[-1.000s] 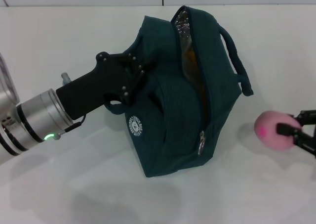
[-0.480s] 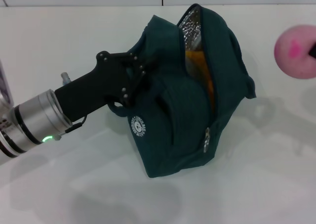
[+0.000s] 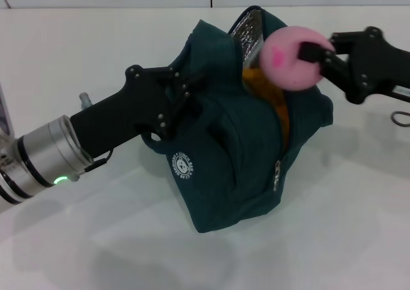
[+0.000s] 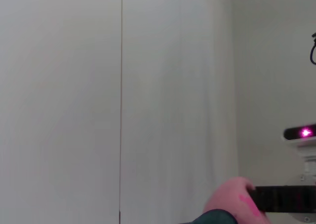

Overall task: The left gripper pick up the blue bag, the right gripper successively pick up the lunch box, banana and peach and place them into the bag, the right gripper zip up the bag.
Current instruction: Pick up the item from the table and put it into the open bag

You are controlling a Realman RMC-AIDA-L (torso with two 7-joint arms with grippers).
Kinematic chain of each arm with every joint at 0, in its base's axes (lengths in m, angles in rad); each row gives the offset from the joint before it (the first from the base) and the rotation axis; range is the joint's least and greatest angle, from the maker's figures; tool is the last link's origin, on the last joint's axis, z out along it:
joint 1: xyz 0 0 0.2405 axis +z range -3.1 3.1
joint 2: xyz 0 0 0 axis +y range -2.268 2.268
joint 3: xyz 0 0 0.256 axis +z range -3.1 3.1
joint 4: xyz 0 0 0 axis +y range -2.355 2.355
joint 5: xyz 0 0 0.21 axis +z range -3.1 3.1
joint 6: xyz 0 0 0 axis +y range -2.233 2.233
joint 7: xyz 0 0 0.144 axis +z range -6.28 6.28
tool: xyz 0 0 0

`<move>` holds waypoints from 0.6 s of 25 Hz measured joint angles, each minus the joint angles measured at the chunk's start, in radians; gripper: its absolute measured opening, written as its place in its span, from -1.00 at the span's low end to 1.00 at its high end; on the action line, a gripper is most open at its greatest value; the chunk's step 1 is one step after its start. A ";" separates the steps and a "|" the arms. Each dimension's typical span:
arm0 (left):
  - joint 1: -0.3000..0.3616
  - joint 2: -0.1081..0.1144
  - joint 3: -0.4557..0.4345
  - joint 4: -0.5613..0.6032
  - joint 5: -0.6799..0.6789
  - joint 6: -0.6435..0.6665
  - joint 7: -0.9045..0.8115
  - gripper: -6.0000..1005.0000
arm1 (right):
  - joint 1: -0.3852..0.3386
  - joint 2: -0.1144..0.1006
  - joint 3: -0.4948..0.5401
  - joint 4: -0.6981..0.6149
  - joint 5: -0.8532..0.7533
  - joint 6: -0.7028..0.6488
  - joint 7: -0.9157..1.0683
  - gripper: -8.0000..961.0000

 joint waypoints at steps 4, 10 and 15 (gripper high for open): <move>0.000 0.001 0.000 0.000 0.000 -0.003 0.000 -0.92 | 0.038 -0.004 -0.076 -0.010 0.000 0.067 0.088 -0.91; 0.001 0.003 0.000 0.000 0.000 -0.004 0.004 -0.92 | 0.045 -0.005 -0.174 -0.147 -0.118 0.114 0.252 -0.91; 0.001 0.003 0.000 0.000 -0.001 -0.006 0.016 -0.92 | 0.036 -0.005 -0.177 -0.237 -0.217 0.097 0.359 -0.90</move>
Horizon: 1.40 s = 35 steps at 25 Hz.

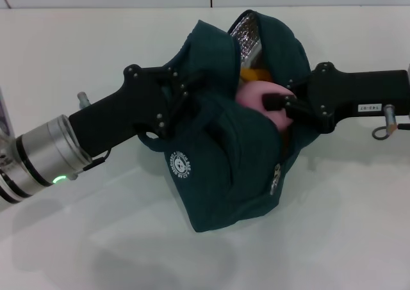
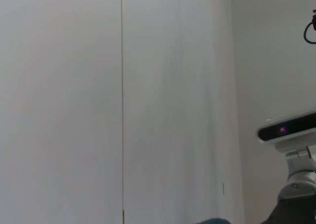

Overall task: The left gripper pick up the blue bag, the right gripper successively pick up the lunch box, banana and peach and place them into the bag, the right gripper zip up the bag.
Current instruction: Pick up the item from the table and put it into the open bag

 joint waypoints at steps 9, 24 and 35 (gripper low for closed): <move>0.001 0.000 0.000 0.000 -0.001 -0.002 0.002 -0.92 | -0.013 -0.001 -0.003 -0.075 -0.102 -0.060 0.083 -0.88; 0.001 -0.004 0.000 -0.004 0.000 -0.007 0.002 -0.92 | -0.013 0.003 -0.017 -0.082 -0.101 -0.038 0.081 -0.79; -0.003 -0.006 -0.003 -0.016 -0.002 -0.022 0.005 -0.92 | -0.074 0.004 0.023 -0.093 -0.014 -0.032 0.005 -0.27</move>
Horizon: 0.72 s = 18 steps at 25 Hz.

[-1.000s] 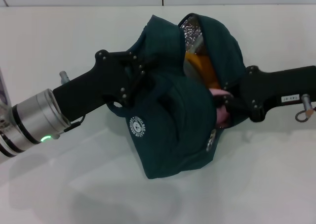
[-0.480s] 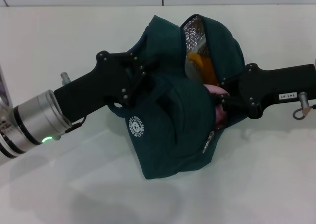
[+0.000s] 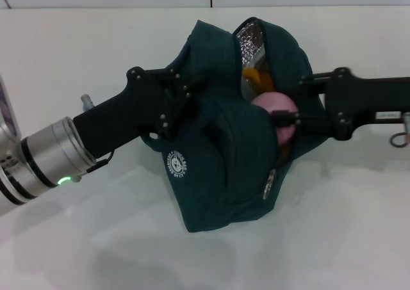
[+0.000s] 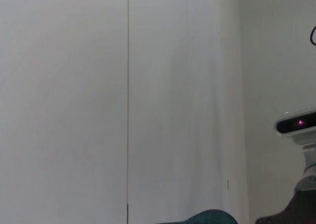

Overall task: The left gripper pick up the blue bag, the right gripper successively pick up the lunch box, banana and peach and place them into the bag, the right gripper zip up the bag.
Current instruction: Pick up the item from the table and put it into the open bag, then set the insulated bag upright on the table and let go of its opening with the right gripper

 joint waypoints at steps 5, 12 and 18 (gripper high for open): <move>0.000 0.000 0.000 0.000 0.000 -0.001 0.001 -0.92 | -0.054 -0.003 0.046 -0.007 0.052 -0.006 -0.045 0.03; -0.008 0.000 0.003 -0.002 0.000 -0.001 0.001 -0.92 | -0.105 -0.007 0.068 -0.021 0.059 -0.049 -0.084 0.03; -0.004 0.001 0.003 -0.002 0.000 -0.001 0.000 -0.92 | -0.178 -0.018 0.135 -0.049 0.047 -0.082 -0.103 0.02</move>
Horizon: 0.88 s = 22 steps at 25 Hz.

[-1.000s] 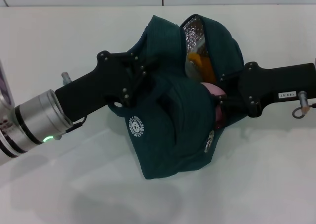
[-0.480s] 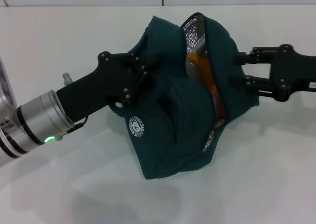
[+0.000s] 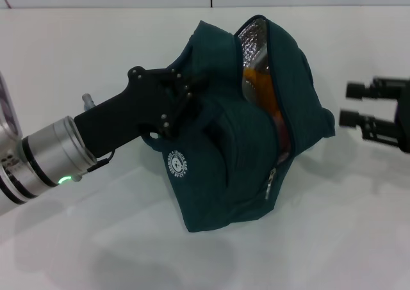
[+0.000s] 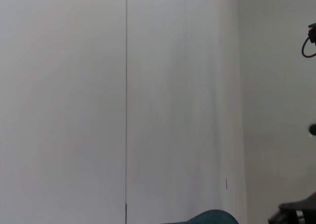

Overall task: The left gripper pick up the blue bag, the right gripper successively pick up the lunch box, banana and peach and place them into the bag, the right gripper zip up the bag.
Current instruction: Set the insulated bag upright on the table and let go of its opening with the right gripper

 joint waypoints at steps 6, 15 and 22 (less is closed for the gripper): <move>-0.005 0.002 0.000 0.000 0.001 0.000 0.000 -0.92 | 0.001 -0.004 -0.006 0.027 -0.129 0.063 0.006 0.02; -0.007 0.002 -0.002 0.001 0.001 -0.001 0.000 -0.92 | 0.061 0.021 -0.041 0.064 -0.221 0.190 0.017 0.02; 0.000 0.001 -0.004 0.001 0.000 -0.003 0.009 -0.92 | 0.059 0.021 -0.035 0.076 -0.179 0.232 -0.002 -0.12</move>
